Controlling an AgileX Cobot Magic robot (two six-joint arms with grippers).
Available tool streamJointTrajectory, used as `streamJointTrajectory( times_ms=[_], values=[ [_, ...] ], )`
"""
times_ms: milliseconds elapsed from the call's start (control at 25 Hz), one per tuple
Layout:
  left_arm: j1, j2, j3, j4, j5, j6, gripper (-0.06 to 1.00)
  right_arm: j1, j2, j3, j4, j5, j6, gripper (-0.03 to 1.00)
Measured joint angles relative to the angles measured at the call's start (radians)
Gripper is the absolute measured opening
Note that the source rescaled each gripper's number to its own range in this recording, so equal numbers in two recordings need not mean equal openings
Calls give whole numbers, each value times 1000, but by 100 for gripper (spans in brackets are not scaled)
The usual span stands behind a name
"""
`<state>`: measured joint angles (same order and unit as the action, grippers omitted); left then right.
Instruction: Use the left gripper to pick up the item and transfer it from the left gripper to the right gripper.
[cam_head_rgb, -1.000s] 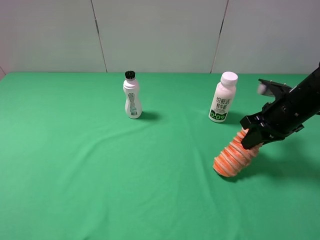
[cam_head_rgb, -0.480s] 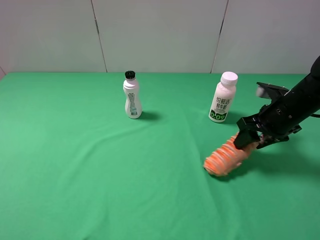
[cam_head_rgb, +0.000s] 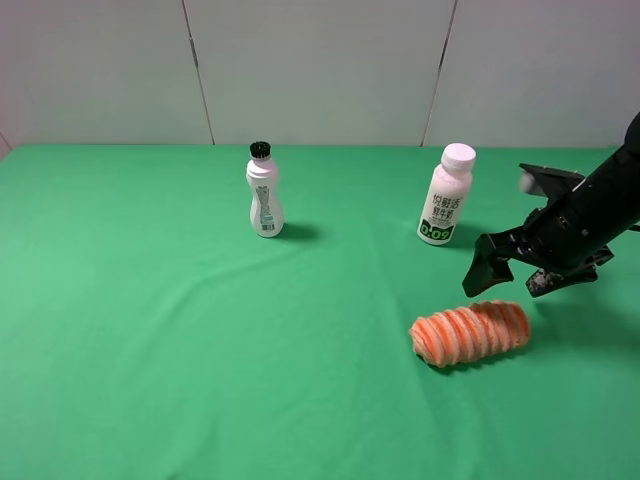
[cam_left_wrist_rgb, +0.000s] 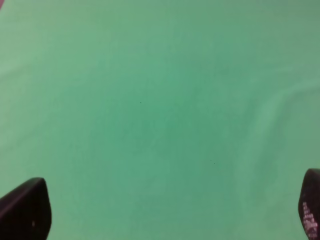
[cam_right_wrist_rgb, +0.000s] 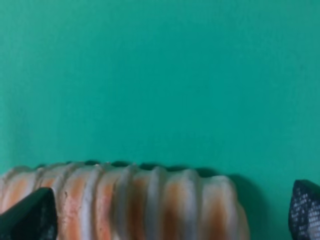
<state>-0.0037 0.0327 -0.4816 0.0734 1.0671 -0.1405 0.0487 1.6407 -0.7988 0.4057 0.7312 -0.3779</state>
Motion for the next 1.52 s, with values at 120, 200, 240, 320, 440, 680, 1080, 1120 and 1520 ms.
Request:
streamJointTrajectory(
  times_ms=[120, 200, 240, 320, 440, 680, 1080, 1120, 1520],
  values=[
    [0, 0, 0, 0, 0, 0, 100, 0, -47, 0, -4, 11, 0, 100],
    [0, 0, 0, 0, 0, 0, 100, 0, -94, 0, -5, 19, 2, 100],
    [0, 0, 0, 0, 0, 0, 100, 0, -118, 0, -6, 26, 6, 100],
    [0, 0, 0, 0, 0, 0, 100, 0, -181, 0, -12, 46, 11, 100],
    [0, 0, 0, -1, 0, 0, 100, 0, -283, 0, -22, 69, 19, 100],
    [0, 0, 0, -1, 0, 0, 100, 0, -503, 0, -52, 97, 51, 100],
    [0, 0, 0, -1, 0, 0, 100, 0, -838, 1, -88, 158, 76, 100],
    [0, 0, 0, -1, 0, 0, 100, 0, -860, 1, -90, 165, 78, 100],
    [0, 0, 0, -1, 0, 0, 100, 0, -1146, 135, -114, 192, 125, 100]
  ],
)
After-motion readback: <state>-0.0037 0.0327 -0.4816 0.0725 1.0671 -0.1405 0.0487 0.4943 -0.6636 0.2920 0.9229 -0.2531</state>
